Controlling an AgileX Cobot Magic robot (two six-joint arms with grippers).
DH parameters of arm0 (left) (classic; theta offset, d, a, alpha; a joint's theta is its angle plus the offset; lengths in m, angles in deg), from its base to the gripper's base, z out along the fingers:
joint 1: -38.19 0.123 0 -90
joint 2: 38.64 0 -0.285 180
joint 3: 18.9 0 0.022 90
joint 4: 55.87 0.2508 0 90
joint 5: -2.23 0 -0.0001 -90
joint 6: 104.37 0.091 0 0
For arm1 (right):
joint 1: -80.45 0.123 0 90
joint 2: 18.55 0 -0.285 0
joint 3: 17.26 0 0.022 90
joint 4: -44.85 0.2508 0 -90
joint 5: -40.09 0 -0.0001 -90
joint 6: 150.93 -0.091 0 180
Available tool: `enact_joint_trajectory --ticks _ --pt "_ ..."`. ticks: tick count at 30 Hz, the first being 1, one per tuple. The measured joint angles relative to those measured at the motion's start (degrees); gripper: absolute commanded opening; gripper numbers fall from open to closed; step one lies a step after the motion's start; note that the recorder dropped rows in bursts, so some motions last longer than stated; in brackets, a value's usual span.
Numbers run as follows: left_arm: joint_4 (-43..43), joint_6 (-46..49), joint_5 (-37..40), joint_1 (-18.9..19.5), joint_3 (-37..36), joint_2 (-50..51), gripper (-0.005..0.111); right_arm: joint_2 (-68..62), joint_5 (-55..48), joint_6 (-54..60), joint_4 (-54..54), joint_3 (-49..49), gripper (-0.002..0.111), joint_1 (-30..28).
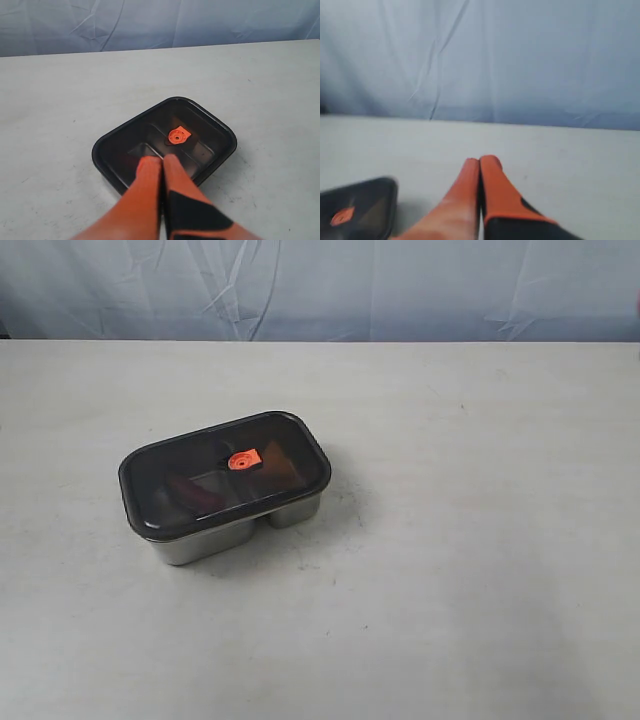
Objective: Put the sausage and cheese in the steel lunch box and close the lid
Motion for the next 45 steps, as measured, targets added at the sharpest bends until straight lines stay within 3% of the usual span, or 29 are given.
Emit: enact_joint_trajectory --ticks 4,7,12,18,21,29,45 --pt "0.13 0.0 0.0 0.0 0.0 0.0 0.0 12.92 2.03 -0.38 1.42 -7.65 0.0 -7.92" --pt "0.13 0.0 0.0 0.0 0.0 0.0 0.0 19.57 0.29 -0.38 0.52 -11.92 0.0 -10.11" --pt "0.13 0.0 0.0 0.0 0.0 0.0 0.0 25.2 -0.08 -2.76 -2.68 -18.22 0.0 -10.55" --pt "0.23 0.0 0.0 0.0 0.0 0.0 0.0 32.35 -1.81 -19.53 -19.88 -23.48 0.0 -10.64" --pt "0.23 0.0 0.0 0.0 0.0 0.0 0.0 35.46 -2.76 -22.94 -23.26 -25.72 0.0 -10.64" --pt "0.23 0.0 0.0 0.0 0.0 -0.6 0.0 38.78 -4.99 -24.71 -26.3 -31.8 0.0 -10.7" --pt "0.23 0.0 0.0 0.0 0.0 -0.85 0.0 38.78 -5.53 -27.61 -31.23 -34.82 0.0 -10.7"
